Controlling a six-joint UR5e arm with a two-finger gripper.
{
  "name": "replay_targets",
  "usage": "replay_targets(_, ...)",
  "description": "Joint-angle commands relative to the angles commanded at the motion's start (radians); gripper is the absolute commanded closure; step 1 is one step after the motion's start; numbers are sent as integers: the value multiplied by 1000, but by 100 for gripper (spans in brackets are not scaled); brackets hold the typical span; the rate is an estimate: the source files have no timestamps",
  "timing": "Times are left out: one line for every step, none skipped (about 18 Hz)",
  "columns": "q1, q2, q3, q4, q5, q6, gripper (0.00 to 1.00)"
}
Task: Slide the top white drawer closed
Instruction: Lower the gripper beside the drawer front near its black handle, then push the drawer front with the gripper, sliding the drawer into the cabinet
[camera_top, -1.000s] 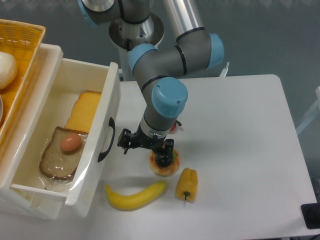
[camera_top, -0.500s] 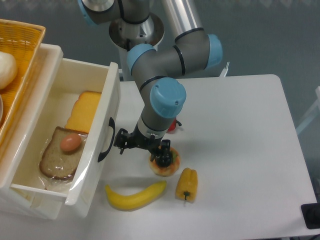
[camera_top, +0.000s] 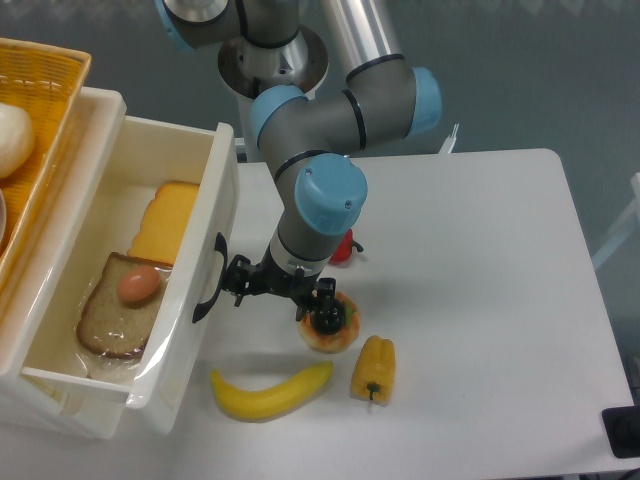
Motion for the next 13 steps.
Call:
replay_targets(0,2,0,-3,0,0,0)
replay_targets(-2,2,0,-3,-2,0,0)
replay_targets(-2,2,0,-6,-2,0,0)
replay_targets(-3,3,0,-12,-2,0,0)
replay_targets(-9,3,0,-15,-2,0,0)
replay_targets(-15,3,0,-15,-2,0,0)
replay_targets(-17,9,0,-15,-2,0,0)
replay_targets(-20,11,0,-15,-5,0,0)
replay_targets(-26,12,2,-15,-12,2,0)
replay_targets(-28,17,0,-17,-20,0,0)
replay_targets(-28,18,2,-17,-24,0,0)
replay_targets(-31,18,0,-17,-28,0,0)
replay_targets(-35,20,0,-17,-32,0,0)
